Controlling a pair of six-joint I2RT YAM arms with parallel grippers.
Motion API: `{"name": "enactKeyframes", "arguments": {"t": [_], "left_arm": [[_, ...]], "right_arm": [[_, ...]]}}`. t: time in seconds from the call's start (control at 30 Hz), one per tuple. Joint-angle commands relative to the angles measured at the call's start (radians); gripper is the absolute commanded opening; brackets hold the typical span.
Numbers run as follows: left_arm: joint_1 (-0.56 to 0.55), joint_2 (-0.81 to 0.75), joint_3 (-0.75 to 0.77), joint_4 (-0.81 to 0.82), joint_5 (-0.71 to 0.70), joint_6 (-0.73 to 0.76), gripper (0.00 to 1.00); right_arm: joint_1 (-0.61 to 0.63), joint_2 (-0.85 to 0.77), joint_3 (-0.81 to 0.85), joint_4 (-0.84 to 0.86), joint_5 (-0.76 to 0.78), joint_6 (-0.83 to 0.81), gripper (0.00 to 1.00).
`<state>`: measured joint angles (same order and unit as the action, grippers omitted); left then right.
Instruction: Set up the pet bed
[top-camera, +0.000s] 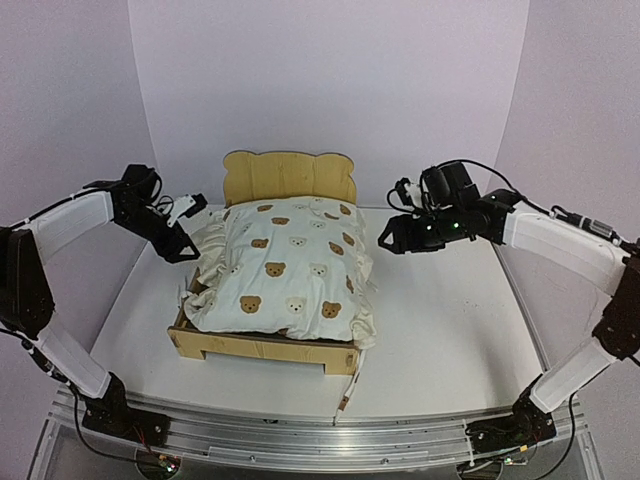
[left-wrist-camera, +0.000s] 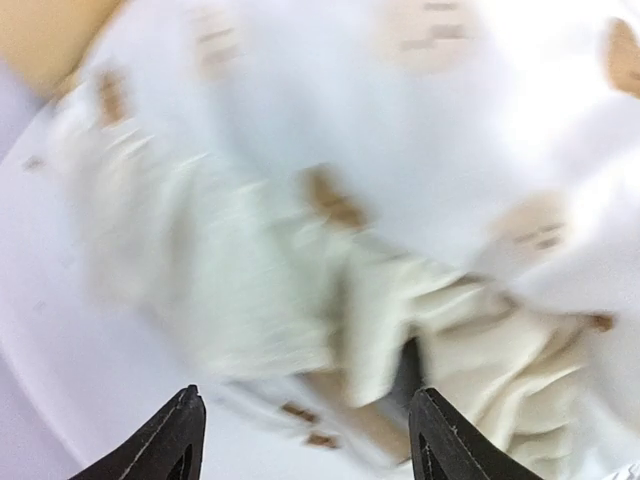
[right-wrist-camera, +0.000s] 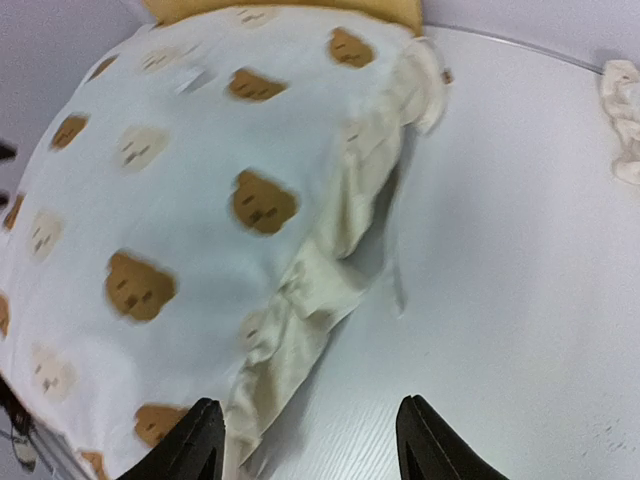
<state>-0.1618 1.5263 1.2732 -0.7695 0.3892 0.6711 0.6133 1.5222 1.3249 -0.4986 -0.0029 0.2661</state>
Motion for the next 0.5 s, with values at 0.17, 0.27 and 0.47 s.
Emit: {"name": "enactKeyframes", "arguments": {"t": [0.17,0.27,0.47], "left_arm": [[0.157,0.089,0.023,0.033,0.056,-0.022,0.76],[0.157,0.076,-0.055,0.058,0.071,-0.023,0.76],[0.157,0.022,-0.288,0.194,0.023,0.076,0.72]], "right_arm": [[0.369,-0.083,-0.127,-0.06,0.029,0.054,0.62],[0.478,-0.075,-0.139,-0.061,0.092,0.006,0.6],[0.519,-0.044,-0.169,-0.062,0.247,0.063,0.61]]}}
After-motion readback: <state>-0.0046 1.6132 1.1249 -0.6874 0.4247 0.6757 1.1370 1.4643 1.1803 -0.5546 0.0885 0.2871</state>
